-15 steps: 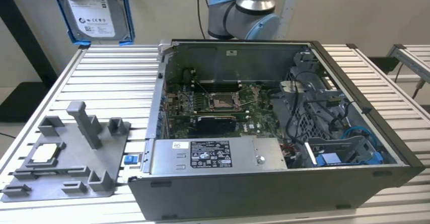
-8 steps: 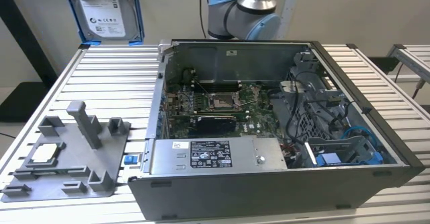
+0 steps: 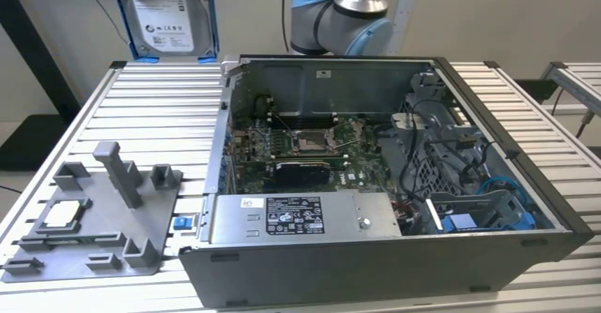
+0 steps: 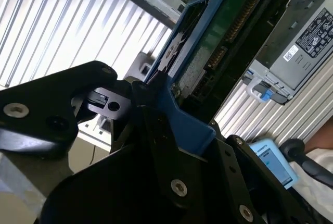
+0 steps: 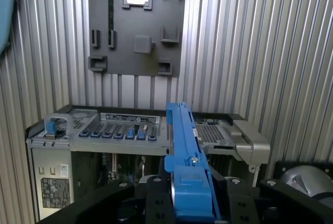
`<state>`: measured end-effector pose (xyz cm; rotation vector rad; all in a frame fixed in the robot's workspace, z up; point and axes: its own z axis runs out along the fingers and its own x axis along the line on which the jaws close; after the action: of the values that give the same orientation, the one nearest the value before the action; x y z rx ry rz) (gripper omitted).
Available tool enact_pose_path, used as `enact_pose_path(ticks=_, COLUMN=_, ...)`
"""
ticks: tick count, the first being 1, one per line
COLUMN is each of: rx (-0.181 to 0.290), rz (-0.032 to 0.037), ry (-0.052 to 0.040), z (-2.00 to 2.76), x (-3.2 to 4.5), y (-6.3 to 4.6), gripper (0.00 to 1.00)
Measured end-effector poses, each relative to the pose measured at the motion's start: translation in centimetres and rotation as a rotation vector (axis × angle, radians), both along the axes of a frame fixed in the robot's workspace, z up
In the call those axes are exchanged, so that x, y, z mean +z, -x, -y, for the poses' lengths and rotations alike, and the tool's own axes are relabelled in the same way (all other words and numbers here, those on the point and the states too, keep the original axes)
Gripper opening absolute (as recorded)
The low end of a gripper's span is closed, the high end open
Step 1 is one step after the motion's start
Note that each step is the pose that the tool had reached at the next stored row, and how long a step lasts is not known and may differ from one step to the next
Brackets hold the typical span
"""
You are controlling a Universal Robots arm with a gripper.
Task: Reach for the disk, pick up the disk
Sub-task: 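Pick up the disk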
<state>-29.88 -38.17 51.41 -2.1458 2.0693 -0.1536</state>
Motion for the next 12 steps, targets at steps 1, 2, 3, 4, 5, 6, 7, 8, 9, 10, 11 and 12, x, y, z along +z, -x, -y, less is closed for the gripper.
enact_pose_path(ticks=1, rx=0.000, rz=0.0000, ry=0.0000, z=0.00, x=0.00, y=-0.3, gripper=0.00)
enact_pose_path(ticks=2, rx=0.000, rz=0.0000, ry=0.0000, z=0.00, x=0.00, y=-0.6, gripper=0.00)
enact_pose_path(ticks=3, rx=0.000, rz=0.0000, ry=0.0001, z=0.00, x=0.00, y=-0.9, gripper=0.00)
enact_pose_path(ticks=4, rx=0.000, rz=0.0000, ry=0.0001, z=0.00, x=0.00, y=-1.1, gripper=0.00)
enact_pose_path(ticks=5, rx=0.000, rz=0.0000, ry=0.0000, z=0.00, x=0.00, y=-1.4, gripper=0.00)
enact_pose_path(ticks=6, rx=0.000, rz=0.0000, ry=0.0000, z=0.00, x=0.00, y=-1.7, gripper=0.00)
enact_pose_path(ticks=7, rx=0.000, rz=0.0000, ry=0.0000, z=0.00, x=0.00, y=-1.9, gripper=0.00)
enact_pose_path(ticks=8, rx=0.000, rz=0.0000, ry=0.0000, z=0.00, x=0.00, y=-2.2, gripper=0.00)
enact_pose_path(ticks=9, rx=0.000, rz=0.0000, ry=0.0000, z=0.00, x=0.00, y=-2.5, gripper=0.00)
enact_pose_path(ticks=10, rx=0.000, rz=0.0000, ry=0.0000, z=0.00, x=0.00, y=-2.8, gripper=0.00)
enact_pose_path(ticks=11, rx=0.000, rz=0.0000, ry=0.0000, z=0.00, x=0.00, y=-3.1, gripper=0.00)
enact_pose_path(ticks=12, rx=0.000, rz=0.0000, ry=0.0000, z=0.00, x=0.00, y=-3.3, gripper=0.00)
